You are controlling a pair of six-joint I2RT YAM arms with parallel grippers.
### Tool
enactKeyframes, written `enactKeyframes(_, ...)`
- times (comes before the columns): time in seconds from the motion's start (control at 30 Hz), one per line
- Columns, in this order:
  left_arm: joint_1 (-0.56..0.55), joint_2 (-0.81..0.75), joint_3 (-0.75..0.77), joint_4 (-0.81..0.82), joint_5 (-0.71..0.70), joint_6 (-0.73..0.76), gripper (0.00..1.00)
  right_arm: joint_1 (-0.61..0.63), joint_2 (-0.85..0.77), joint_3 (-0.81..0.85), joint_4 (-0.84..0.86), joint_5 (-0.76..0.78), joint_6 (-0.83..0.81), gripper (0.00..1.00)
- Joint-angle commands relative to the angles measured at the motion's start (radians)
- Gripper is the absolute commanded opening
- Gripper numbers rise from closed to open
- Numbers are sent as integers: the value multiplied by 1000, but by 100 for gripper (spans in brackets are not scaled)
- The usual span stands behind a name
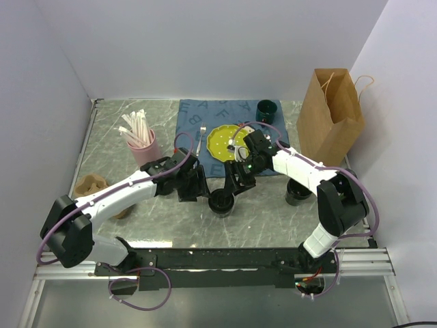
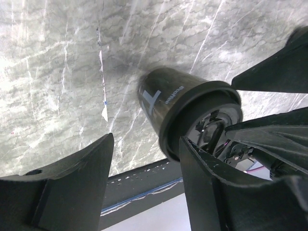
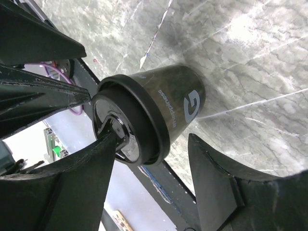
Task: Pack the takeout coffee
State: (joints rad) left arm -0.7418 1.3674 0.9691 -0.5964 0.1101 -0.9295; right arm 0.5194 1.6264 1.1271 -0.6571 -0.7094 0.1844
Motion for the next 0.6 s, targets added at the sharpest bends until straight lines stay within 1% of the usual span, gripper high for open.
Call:
enactKeyframes(0.0, 2, -11, 54, 3, -20, 20, 63, 7, -8, 43, -36, 5, -16, 69)
enactKeyframes(0.27, 2, -21, 60, 29, -7, 69, 65, -15, -68, 60, -70, 34, 30, 67)
enactKeyframes(0.53, 1, 2, 36, 72, 19, 83, 63, -16, -129, -33, -47, 62, 66, 56)
enactKeyframes(0.57, 1, 5, 36, 75, 26, 86, 63, -19, -138, -42, -41, 68, 66, 53)
